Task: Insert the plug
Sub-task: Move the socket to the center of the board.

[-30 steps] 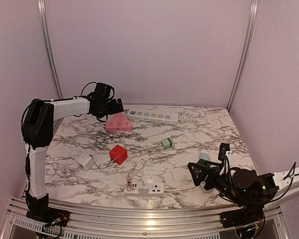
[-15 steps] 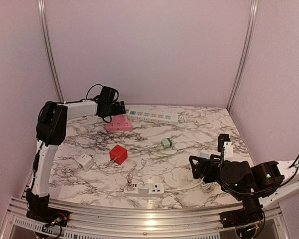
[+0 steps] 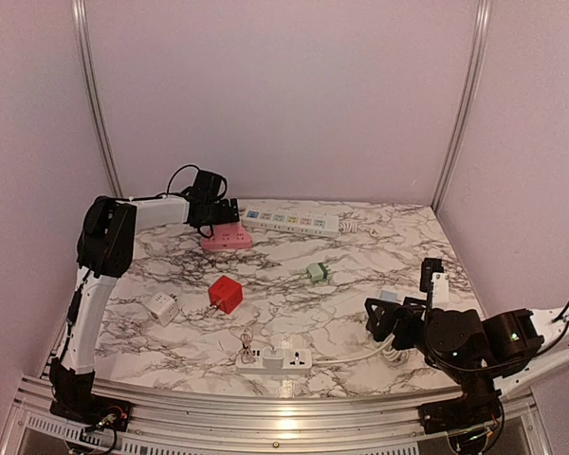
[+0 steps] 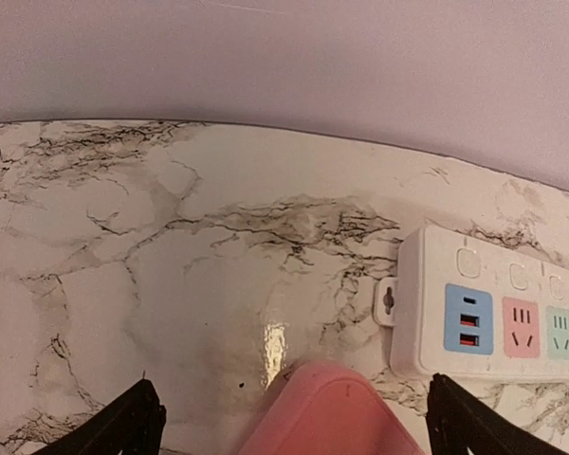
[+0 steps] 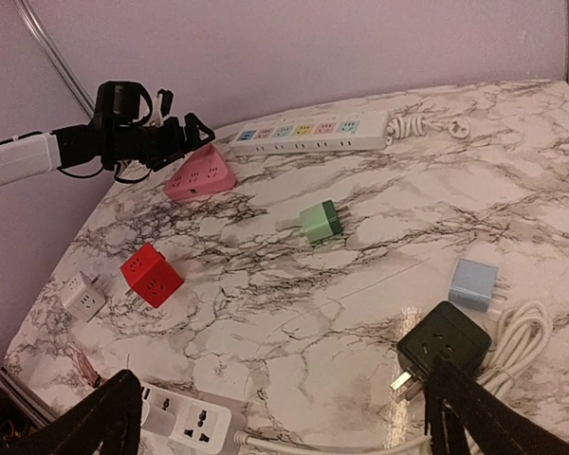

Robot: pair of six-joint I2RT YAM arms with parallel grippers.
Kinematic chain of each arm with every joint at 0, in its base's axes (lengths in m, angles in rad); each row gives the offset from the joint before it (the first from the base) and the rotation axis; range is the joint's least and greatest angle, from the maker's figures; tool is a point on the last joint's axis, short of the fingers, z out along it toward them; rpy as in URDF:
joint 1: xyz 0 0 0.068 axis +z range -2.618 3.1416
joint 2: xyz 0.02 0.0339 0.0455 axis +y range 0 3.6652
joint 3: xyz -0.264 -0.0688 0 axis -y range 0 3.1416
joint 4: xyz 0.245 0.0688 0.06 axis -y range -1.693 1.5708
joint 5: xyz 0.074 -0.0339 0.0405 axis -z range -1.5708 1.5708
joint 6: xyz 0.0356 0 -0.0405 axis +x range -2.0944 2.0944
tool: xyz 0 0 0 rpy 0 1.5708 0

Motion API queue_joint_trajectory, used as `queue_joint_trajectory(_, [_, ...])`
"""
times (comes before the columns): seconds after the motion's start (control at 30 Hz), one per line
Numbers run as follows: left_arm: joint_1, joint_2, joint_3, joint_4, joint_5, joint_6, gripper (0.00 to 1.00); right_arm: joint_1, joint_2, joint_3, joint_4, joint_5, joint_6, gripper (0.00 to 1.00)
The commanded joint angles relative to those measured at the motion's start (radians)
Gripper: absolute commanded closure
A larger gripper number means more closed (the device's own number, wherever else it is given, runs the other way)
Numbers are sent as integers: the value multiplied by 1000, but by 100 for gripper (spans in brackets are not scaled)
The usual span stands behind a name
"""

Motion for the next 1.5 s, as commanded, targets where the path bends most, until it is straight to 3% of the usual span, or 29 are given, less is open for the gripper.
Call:
queue_joint_trajectory(0.0, [4, 53, 30, 2, 23, 9, 1, 7, 13, 3, -7, 16, 29, 2])
queue_joint_trajectory(0.27, [-4, 63, 13, -12, 86, -10, 1, 8, -6, -15, -5, 6, 52, 1])
queue_joint_trajectory(0.67, [-47, -4, -131, -30, 108, -74, 17, 8, -50, -62, 29, -39, 96, 1])
queue_joint_trajectory(0.9, [-105, -43, -196, -27, 105, -114, 18, 53, 20, -40, 46, -38, 127, 1])
queue_joint_trajectory(1.2, [-186, -86, -326, 50, 115, -190, 20, 131, 155, 55, -61, 20, 231, 1])
queue_joint_trajectory(1.47, [-260, -119, -434, 142, 135, -200, 21, 159, 159, 80, -74, 38, 239, 1])
